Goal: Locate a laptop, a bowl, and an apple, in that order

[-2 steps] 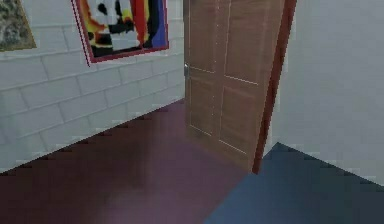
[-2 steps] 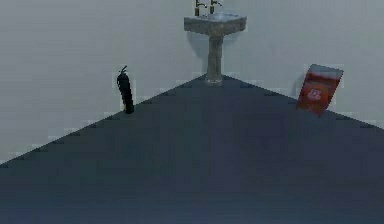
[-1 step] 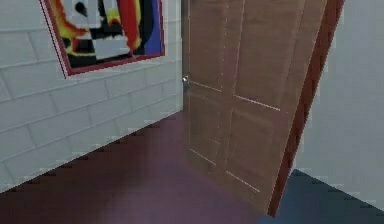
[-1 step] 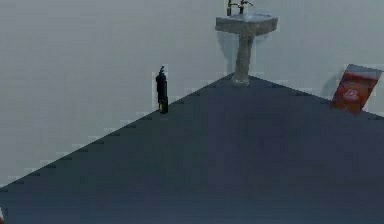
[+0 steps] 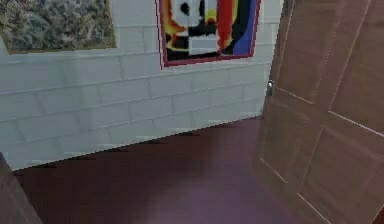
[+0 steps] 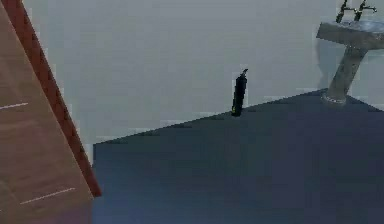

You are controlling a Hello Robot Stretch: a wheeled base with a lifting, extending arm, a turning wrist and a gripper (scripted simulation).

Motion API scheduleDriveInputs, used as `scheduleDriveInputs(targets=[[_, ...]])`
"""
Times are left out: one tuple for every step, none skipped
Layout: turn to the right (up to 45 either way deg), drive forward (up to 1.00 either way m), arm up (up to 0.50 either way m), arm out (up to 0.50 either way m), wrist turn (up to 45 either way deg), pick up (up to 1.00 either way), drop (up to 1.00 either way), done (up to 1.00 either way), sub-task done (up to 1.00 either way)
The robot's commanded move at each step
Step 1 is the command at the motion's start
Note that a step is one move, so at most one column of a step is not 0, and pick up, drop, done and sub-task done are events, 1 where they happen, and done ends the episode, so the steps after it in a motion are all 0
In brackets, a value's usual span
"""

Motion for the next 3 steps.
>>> scheduleDriveInputs(targets=[[0.0, 1.00, 0.00, 0.00, 0.0, 0.00, 0.00, 0.00, 0.00], [-6.0, 0.00, 0.00, 0.00, 0.0, 0.00, 0.00, 0.00, 0.00], [0.0, 0.50, 0.00, 0.00, 0.0, 0.00, 0.00, 0.00, 0.00]])
